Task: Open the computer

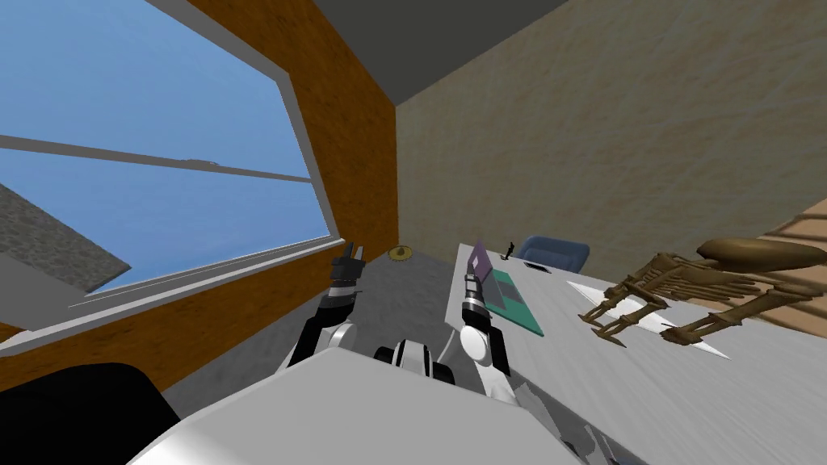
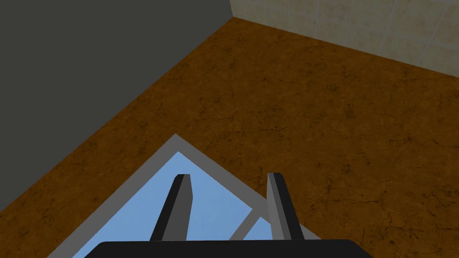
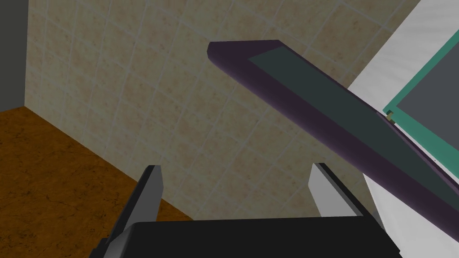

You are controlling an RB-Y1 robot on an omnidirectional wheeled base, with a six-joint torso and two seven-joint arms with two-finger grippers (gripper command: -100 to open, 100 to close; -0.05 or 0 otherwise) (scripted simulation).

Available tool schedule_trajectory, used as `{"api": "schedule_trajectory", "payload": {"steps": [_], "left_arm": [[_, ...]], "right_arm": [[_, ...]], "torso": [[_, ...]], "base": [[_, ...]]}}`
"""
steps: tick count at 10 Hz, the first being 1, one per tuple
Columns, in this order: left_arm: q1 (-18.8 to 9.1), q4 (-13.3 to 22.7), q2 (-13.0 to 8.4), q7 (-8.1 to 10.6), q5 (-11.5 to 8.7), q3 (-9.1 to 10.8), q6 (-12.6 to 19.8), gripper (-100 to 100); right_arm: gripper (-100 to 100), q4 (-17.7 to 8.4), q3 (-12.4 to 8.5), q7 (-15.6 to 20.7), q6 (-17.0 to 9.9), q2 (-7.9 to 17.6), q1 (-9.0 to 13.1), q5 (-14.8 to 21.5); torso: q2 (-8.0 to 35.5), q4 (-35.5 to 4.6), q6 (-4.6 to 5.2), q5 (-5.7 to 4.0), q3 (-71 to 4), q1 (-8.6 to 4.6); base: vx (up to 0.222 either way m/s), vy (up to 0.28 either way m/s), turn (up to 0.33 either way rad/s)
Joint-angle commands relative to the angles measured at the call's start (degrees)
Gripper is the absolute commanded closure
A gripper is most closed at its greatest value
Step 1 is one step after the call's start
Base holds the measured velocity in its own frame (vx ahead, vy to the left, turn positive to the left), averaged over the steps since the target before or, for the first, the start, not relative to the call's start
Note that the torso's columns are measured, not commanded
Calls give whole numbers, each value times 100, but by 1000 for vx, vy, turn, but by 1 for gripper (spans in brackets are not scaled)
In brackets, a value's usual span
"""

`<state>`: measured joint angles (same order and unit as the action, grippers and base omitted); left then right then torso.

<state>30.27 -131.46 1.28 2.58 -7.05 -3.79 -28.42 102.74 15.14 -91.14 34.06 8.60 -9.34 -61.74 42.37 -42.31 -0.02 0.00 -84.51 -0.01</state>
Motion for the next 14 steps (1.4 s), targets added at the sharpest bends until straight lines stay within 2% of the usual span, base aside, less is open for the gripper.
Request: {"api": "schedule_trajectory", "payload": {"steps": [1,2,3,4,5,7,8,10,11,12,13,14], "left_arm": [[1,0,0,0,0,1,0,0],[1,0,0,0,0,0,0,0],[1,0,0,0,0,0,0,0],[2,0,0,0,0,1,0,0],[1,0,0,0,0,0,0,0],[1,0,0,0,0,1,0,0],[2,0,0,0,0,1,0,0],[2,0,0,0,0,0,0,0],[2,0,0,0,0,0,0,0],[2,0,0,0,0,1,0,0],[2,0,0,0,0,0,0,0],[3,0,0,0,0,1,0,0]], "right_arm": [[-100,236,-436,22,-59,-106,-292,97],[-100,236,-590,22,-59,-106,-384,97],[-100,236,-674,22,-59,-106,-384,97],[-100,477,-893,51,-108,-215,-614,184],[-100,477,-1069,51,-108,-215,-731,184],[-100,477,-1137,51,-108,-215,-731,184],[-100,718,-1402,79,-156,-324,-1004,271],[-100,718,-1599,79,-156,-324,-1078,271],[-100,959,-1781,108,-204,-434,-1379,358],[-100,959,-1979,108,-204,-434,-1424,358],[-100,959,-2062,108,-204,-434,-1424,358],[-100,941,-1998,105,-210,-424,-1395,348]], "torso": [[-16,4,5,1,-9,3],[-8,5,7,-1,-6,-1],[-8,6,12,-4,-4,-10],[-13,5,14,-3,-8,-14],[-5,3,16,-3,-4,-15],[-7,2,5,-1,-4,-6],[-13,4,5,0,-8,-1],[-17,5,2,2,-10,6],[-28,8,1,1,-17,4],[-12,5,3,1,-9,1],[3,0,2,0,1,0],[4,-1,8,0,3,-4]], "base": [[-39,-9,298],[-38,-17,280],[-19,-5,159],[-23,-3,230],[-30,-9,298],[-22,-13,198],[-15,4,310],[34,8,362],[28,5,404],[-6,2,451],[-10,-4,138],[0,0,0]]}}
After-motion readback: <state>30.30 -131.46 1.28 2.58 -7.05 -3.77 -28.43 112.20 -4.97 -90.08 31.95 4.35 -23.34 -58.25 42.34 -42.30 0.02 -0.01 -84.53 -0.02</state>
